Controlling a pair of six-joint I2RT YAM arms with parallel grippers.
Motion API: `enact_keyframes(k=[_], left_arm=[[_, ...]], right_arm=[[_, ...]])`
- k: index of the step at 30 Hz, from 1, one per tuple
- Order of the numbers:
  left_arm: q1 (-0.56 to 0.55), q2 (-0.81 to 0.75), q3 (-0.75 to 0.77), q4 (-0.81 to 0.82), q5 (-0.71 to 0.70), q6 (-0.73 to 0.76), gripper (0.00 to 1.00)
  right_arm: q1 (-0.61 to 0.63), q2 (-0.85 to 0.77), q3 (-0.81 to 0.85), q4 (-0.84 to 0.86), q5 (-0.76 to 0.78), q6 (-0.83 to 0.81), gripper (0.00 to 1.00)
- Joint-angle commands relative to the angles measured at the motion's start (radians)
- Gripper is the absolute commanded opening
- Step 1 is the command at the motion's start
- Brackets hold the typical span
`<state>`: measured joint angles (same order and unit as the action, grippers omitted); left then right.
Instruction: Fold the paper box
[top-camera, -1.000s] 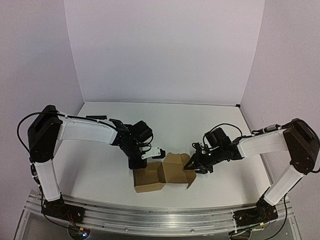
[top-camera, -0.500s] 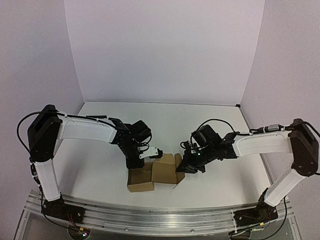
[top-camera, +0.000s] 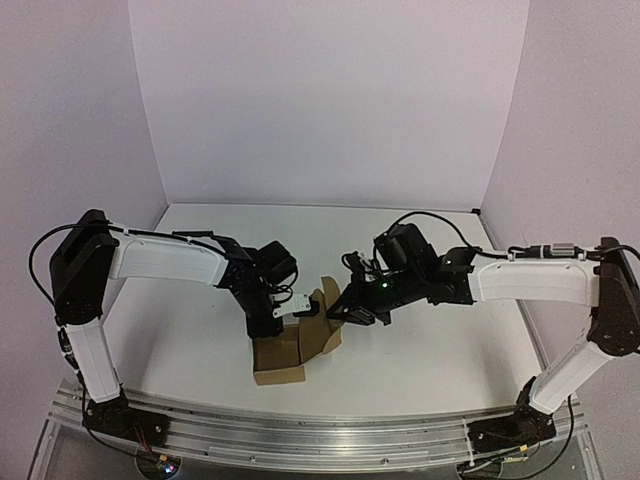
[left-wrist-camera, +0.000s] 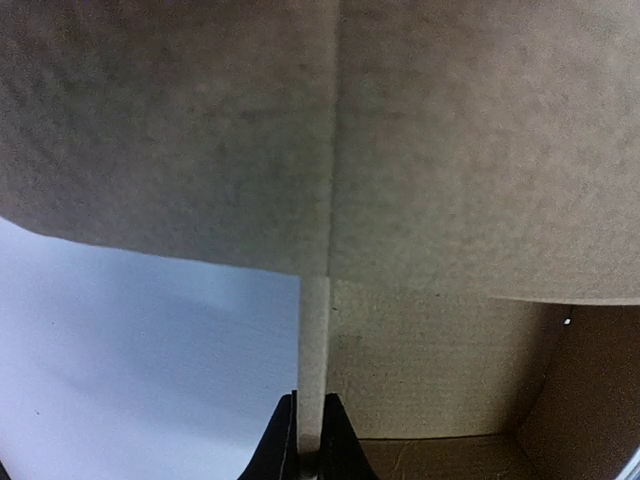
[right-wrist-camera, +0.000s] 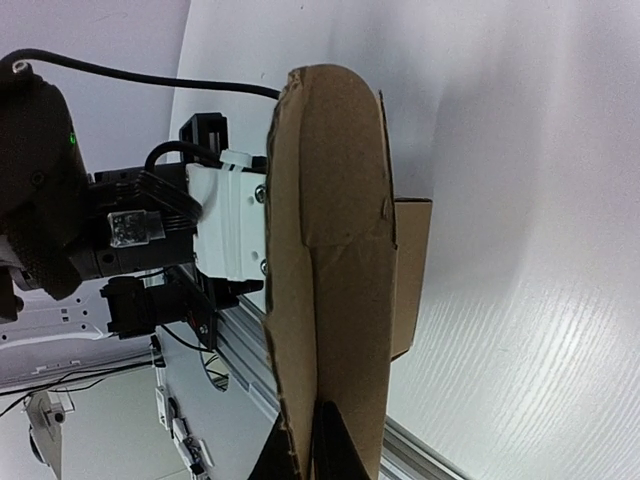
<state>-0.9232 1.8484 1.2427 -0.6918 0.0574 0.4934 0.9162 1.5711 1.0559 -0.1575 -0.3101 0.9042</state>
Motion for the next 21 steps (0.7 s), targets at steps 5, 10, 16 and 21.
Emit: enact_keyframes(k=[5, 10, 16, 21], left_arm=[[0.046, 0.009, 0.036, -0.027, 0.222, -0.035, 0.26], [0.127, -0.030, 0.076, -0.096, 0.356, 0.021, 0.50], [0.163, -0.115, 0.081, -0.126, 0.434, 0.129, 0.60], [0.289, -0.193, 0.101, -0.154, 0.520, 0.238, 0.60]], right_arm=[[0.017, 0.040, 0.076, -0.097, 0.055, -0.100, 0.08], [0.017, 0.068, 0.121, -0.167, 0.051, -0.150, 0.10], [0.018, 0.087, 0.157, -0.199, 0.053, -0.173, 0.10], [0.017, 0.086, 0.165, -0.211, 0.057, -0.182, 0.10]])
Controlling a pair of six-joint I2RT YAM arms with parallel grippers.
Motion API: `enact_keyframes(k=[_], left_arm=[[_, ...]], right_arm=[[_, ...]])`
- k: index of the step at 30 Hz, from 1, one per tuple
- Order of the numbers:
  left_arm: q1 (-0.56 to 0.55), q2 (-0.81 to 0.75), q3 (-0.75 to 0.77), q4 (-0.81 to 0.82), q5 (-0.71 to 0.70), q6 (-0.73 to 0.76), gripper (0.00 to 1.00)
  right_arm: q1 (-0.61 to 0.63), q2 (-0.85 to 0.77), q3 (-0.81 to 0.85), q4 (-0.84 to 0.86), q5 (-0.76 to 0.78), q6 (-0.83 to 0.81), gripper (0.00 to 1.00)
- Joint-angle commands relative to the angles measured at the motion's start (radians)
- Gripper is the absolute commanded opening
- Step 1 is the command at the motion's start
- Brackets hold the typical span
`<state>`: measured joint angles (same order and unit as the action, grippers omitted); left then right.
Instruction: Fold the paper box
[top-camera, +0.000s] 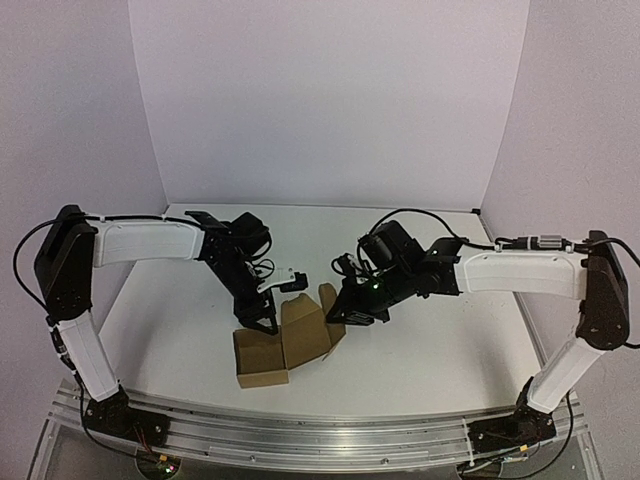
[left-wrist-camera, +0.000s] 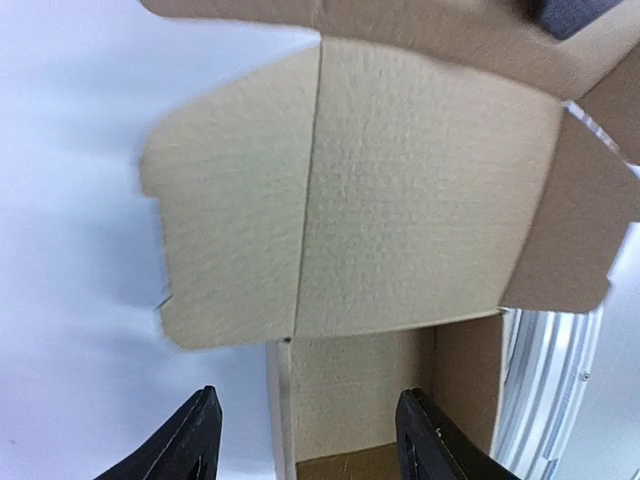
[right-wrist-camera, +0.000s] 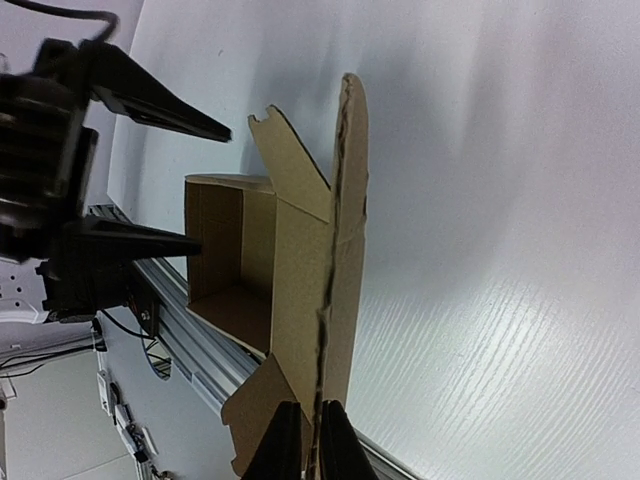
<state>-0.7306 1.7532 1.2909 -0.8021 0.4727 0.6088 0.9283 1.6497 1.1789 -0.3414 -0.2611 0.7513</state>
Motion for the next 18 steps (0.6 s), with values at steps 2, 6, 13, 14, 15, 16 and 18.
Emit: enact_keyframes(k=[2, 6, 13, 14, 15, 16, 18], left_arm=[[0.162, -0.139, 0.025, -0.062, 0.110, 0.222, 0.56], [0.246, -0.210, -0.128, -0.101, 0.066, 0.498, 0.40], [0.242, -0.332, -0.486, 0.052, 0.082, 0.720, 0.26], [0.236, -0.335, -0.513, 0.089, 0.100, 0.719, 0.26], [0.221, -0.335, -0.527, 0.124, 0.111, 0.683, 0.26], [0.197, -0.332, -0.534, 0.167, 0.117, 0.640, 0.26], [0.142, -0.314, -0.529, 0.227, 0.105, 0.562, 0.26]], right_arm=[[0.006, 0.009, 0.043, -0.029, 0.007, -0.030, 0.10], [0.005, 0.016, 0.049, -0.031, 0.007, -0.032, 0.10], [0.006, 0.035, 0.072, -0.034, 0.001, -0.041, 0.10], [0.006, 0.039, 0.074, -0.035, -0.002, -0.042, 0.10], [0.005, 0.043, 0.080, -0.036, -0.005, -0.042, 0.10], [0.006, 0.047, 0.086, -0.038, -0.008, -0.043, 0.10], [0.006, 0.054, 0.095, -0.040, -0.012, -0.044, 0.10]])
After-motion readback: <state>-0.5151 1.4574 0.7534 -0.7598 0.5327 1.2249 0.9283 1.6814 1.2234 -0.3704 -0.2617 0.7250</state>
